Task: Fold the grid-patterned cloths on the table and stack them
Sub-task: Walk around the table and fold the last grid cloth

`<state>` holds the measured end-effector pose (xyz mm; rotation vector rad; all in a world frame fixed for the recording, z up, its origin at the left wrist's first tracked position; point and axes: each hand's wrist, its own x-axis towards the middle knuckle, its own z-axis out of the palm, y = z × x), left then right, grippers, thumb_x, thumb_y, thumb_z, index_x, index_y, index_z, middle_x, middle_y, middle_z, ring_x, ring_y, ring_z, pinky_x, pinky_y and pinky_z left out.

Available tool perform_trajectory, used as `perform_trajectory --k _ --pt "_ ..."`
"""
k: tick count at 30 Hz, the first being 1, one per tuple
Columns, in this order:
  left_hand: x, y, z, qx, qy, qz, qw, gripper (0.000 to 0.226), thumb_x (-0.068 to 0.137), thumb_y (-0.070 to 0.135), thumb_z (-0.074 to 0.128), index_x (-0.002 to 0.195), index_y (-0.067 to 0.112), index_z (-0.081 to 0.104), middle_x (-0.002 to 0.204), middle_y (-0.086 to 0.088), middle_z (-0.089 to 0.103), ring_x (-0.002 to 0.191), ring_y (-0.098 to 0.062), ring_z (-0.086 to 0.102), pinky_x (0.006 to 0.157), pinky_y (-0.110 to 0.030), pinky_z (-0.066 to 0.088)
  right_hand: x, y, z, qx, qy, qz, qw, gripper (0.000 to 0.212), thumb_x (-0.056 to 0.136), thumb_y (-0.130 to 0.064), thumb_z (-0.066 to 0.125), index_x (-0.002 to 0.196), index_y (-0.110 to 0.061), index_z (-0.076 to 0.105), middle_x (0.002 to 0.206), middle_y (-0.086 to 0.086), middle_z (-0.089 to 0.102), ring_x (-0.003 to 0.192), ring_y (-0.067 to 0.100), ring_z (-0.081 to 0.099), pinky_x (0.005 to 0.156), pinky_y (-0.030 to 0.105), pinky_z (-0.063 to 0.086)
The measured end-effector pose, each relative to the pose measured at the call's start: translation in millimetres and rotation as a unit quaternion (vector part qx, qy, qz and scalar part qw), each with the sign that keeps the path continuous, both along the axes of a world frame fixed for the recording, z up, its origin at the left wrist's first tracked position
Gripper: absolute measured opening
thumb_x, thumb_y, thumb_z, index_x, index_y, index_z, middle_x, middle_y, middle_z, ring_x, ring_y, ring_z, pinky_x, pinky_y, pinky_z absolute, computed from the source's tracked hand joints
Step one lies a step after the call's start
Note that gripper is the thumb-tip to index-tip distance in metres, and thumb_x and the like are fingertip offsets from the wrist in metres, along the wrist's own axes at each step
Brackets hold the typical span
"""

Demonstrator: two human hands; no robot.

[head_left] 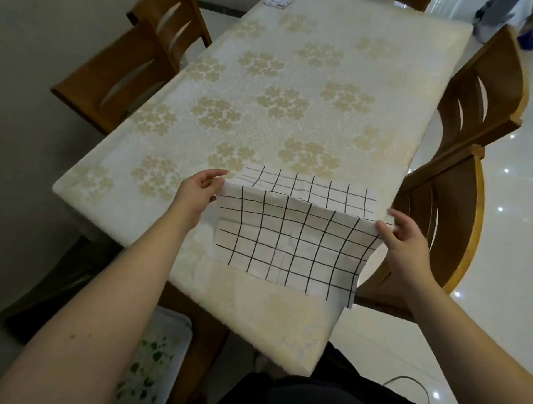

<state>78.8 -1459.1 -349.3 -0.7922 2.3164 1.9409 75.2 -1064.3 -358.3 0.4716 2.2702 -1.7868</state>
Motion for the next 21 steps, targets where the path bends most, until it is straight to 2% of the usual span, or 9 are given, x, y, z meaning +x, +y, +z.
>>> perform_trajectory --k 2,4,6,9,11,14,18,20,21 --pt "11.7 -7.3 12.5 -0.045 0.010 -0.038 0.998 0.025 0.092 0.012 0.065 0.111 0.027 0.068 0.091 0.001 0.062 0.085 -0.007 0.062 0.082 -0.019 0.048 6.7 1.6 10.4 0.034 0.038 0.045 0.998 0.032 0.090 -0.024 0.068 0.121 -0.026 0.064 0.100 0.007 0.066 0.105 0.020 0.063 0.088 0.023 0.049" --pt "24.3 -11.5 25.6 -0.076 0.016 -0.072 0.994 0.031 0.089 0.009 0.070 0.116 0.024 0.067 0.085 0.005 0.061 0.079 0.000 0.063 0.081 -0.012 0.048 13.5 3.6 17.2 0.080 0.061 0.064 0.993 0.027 0.087 -0.026 0.071 0.113 -0.029 0.067 0.096 0.004 0.066 0.100 0.022 0.063 0.086 0.032 0.054" --pt "34.7 -13.7 35.6 -0.108 0.021 -0.088 0.990 0.032 0.086 0.009 0.073 0.114 0.023 0.070 0.085 0.005 0.064 0.080 -0.001 0.065 0.079 -0.011 0.048 21.1 5.9 22.8 0.134 0.075 0.072 0.986 0.025 0.085 -0.029 0.072 0.109 -0.030 0.070 0.095 -0.002 0.069 0.099 0.021 0.065 0.089 0.044 0.055" --pt "48.8 -16.5 47.3 -0.173 0.018 -0.099 0.980 0.025 0.085 0.013 0.075 0.107 0.023 0.073 0.090 0.008 0.069 0.088 0.000 0.065 0.079 -0.014 0.048 32.8 5.7 34.6 0.176 0.093 0.060 0.978 0.023 0.084 -0.029 0.073 0.106 -0.024 0.072 0.090 -0.006 0.069 0.088 0.021 0.066 0.081 0.045 0.058" --pt "58.2 -19.2 53.9 -0.210 0.014 -0.107 0.972 0.021 0.085 0.015 0.075 0.104 0.022 0.075 0.092 0.007 0.071 0.090 0.000 0.064 0.082 -0.019 0.048 39.3 5.1 42.1 0.194 0.106 0.050 0.974 0.019 0.084 -0.028 0.073 0.102 -0.021 0.072 0.088 -0.009 0.069 0.082 0.012 0.065 0.080 0.042 0.057" --pt "74.0 -20.4 66.9 -0.258 0.020 -0.122 0.958 0.013 0.085 0.017 0.075 0.098 0.019 0.076 0.091 0.005 0.072 0.087 0.000 0.064 0.077 -0.018 0.048 48.3 5.7 48.9 0.199 0.117 0.046 0.972 0.015 0.084 -0.028 0.074 0.097 -0.021 0.072 0.088 -0.010 0.067 0.082 0.007 0.062 0.083 0.042 0.057" --pt "94.5 -28.9 79.6 -0.296 0.050 -0.147 0.942 0.004 0.087 0.020 0.073 0.090 0.021 0.075 0.094 0.007 0.068 0.090 -0.003 0.061 0.084 -0.025 0.046 58.8 7.5 58.7 0.219 0.154 0.074 0.960 0.006 0.085 -0.023 0.072 0.090 -0.021 0.069 0.108 -0.008 0.061 0.101 0.010 0.054 0.087 0.036 0.050" --pt "101.5 -38.5 83.2 -0.280 0.060 -0.166 0.944 0.003 0.088 0.023 0.072 0.090 0.024 0.072 0.104 0.009 0.065 0.097 -0.006 0.061 0.088 -0.025 0.046 64.0 8.1 65.3 0.154 0.147 0.084 0.974 0.003 0.088 -0.017 0.069 0.089 -0.018 0.066 0.116 -0.008 0.063 0.106 0.009 0.056 0.088 0.031 0.048" --pt "104.9 -42.5 85.7 -0.238 0.060 -0.170 0.954 0.003 0.089 0.023 0.070 0.092 0.023 0.071 0.110 0.010 0.065 0.101 -0.008 0.062 0.090 -0.025 0.047 66.9 7.4 68.8 0.114 0.138 0.086 0.980 0.004 0.090 -0.016 0.066 0.091 -0.019 0.064 0.114 -0.007 0.067 0.104 0.011 0.061 0.087 0.032 0.050"
